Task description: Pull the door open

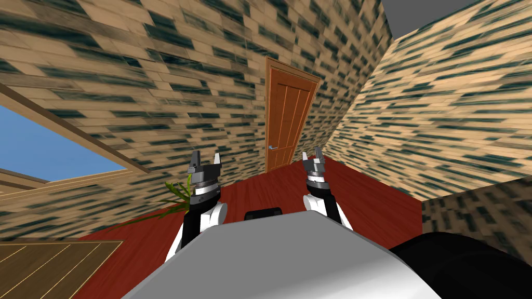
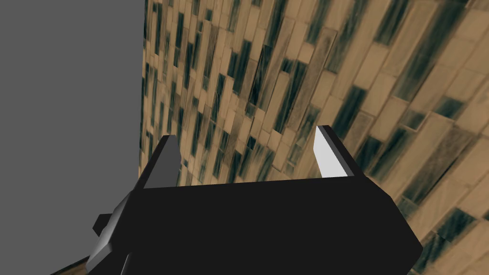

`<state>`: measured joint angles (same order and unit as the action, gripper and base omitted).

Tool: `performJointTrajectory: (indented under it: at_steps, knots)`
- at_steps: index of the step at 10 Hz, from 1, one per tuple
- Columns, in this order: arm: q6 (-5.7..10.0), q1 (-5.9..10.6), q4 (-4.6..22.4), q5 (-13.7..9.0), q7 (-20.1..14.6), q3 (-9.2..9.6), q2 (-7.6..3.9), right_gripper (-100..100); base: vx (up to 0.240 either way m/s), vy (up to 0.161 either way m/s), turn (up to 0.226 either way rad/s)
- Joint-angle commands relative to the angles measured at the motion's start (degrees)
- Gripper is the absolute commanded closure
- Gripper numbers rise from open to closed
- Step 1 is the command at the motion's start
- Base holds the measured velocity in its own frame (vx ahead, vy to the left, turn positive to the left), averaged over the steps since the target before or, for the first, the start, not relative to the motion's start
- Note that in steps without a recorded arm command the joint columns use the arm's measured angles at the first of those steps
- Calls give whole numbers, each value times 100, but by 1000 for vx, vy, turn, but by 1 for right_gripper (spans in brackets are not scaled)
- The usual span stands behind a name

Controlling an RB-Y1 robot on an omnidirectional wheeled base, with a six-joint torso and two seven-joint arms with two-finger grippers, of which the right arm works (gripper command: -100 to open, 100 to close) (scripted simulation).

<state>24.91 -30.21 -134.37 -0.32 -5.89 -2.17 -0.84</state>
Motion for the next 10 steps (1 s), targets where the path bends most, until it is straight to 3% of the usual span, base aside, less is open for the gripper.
performJointTrajectory:
  at_steps: [1, 4, 10]
  knots:
    - [66, 48, 219, -13, -24, -6, -51, -100, 83, -88, 121]
    - [160, 117, 534, -32, -58, -15, -121, -100, 101, 2, 47]
    - [450, 328, 1463, -89, -162, -42, -326, -100, 91, -10, 84]
